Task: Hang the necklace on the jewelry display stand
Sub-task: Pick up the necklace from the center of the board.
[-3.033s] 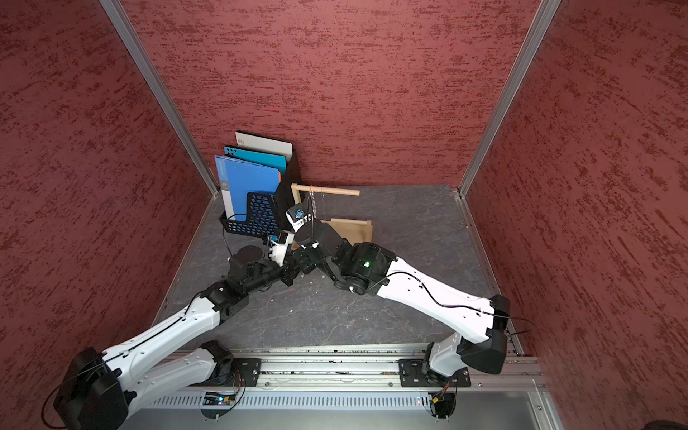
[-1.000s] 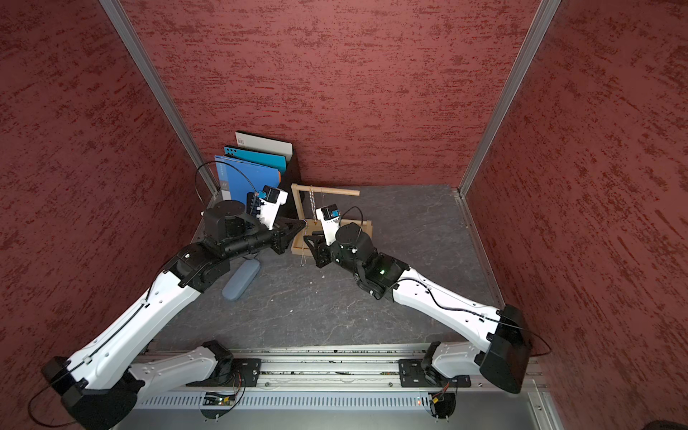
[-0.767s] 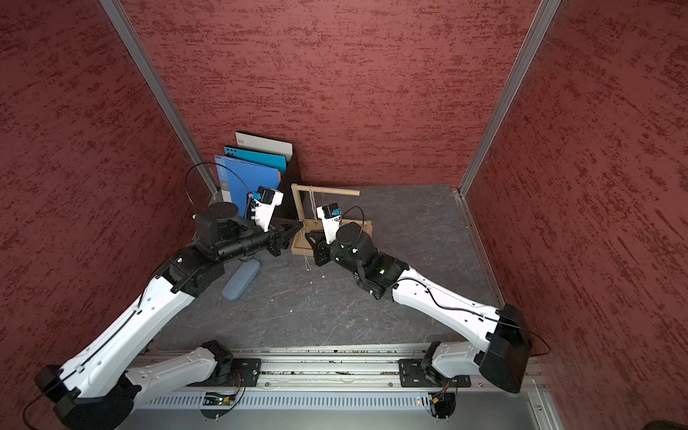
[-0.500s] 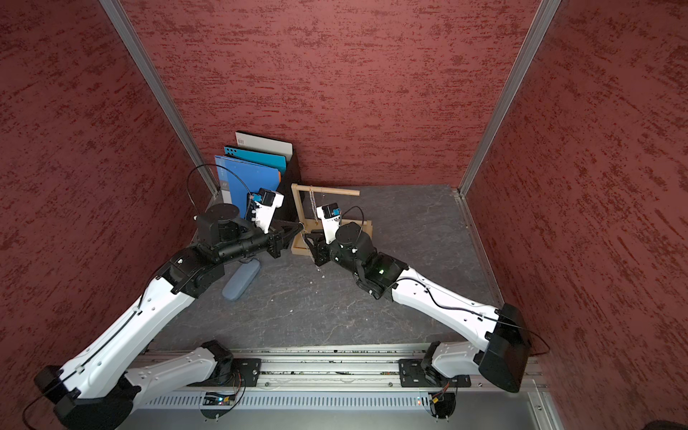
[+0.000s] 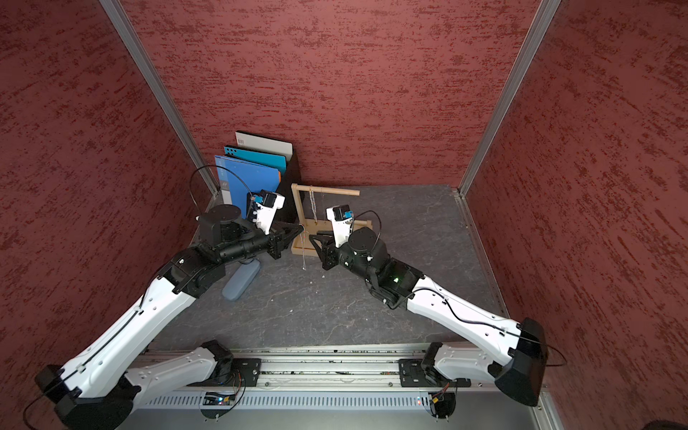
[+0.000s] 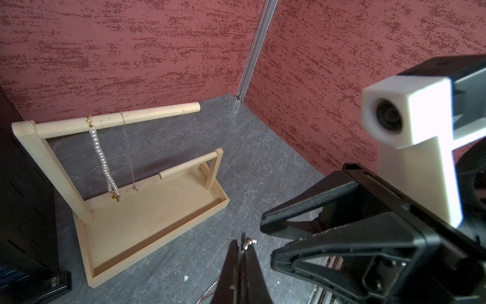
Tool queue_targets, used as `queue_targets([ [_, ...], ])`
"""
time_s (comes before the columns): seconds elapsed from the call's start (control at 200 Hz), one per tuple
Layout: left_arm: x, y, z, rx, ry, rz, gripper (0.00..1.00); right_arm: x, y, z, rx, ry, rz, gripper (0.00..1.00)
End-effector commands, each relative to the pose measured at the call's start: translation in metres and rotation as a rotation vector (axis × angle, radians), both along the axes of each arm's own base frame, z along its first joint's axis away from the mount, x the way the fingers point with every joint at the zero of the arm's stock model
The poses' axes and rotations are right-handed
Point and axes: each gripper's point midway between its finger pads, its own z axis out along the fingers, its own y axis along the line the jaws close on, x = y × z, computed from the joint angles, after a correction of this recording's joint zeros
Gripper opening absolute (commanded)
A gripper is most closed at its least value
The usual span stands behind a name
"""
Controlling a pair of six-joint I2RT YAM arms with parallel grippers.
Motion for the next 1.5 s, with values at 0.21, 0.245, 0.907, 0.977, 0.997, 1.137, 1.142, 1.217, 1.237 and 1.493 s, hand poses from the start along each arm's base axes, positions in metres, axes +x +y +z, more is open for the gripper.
queue_targets([
  [0.21, -0.003, -0.002, 0.0, -0.013, 0.008, -0.014, 0.0, 0.013, 0.025, 0.016, 0.02, -0.038, 0.008, 0.29],
  [0.245, -0.004, -0.002, 0.001, -0.015, 0.007, -0.015, 0.0, 0.016, 0.026, 0.013, 0.009, -0.034, -0.002, 0.27],
  [0.907, -0.007, 0.009, 0.013, -0.023, -0.031, 0.004, 0.0, 0.026, 0.024, -0.035, -0.088, 0.027, -0.057, 0.24],
  [0.977, -0.007, 0.01, 0.013, -0.024, -0.033, 0.006, 0.0, 0.027, 0.023, -0.038, -0.094, 0.029, -0.064, 0.18],
  [0.997, -0.007, 0.011, 0.014, -0.026, -0.036, 0.007, 0.0, 0.027, 0.022, -0.039, -0.096, 0.029, -0.067, 0.17],
  [1.137, -0.007, 0.014, 0.015, -0.026, -0.039, 0.013, 0.0, 0.03, 0.017, -0.041, -0.121, 0.026, -0.094, 0.04],
  [1.142, -0.007, 0.014, 0.015, -0.025, -0.038, 0.013, 0.0, 0.03, 0.016, -0.041, -0.122, 0.025, -0.095, 0.04],
  [1.217, -0.007, 0.017, 0.014, -0.021, -0.036, 0.019, 0.0, 0.031, 0.011, -0.038, -0.13, 0.011, -0.11, 0.01],
  [1.237, -0.007, 0.018, 0.014, -0.021, -0.037, 0.021, 0.0, 0.031, 0.01, -0.037, -0.134, 0.007, -0.112, 0.01],
  [1.493, -0.005, 0.02, 0.012, -0.028, -0.021, 0.019, 0.0, 0.039, -0.015, -0.023, -0.16, 0.0, -0.179, 0.0],
])
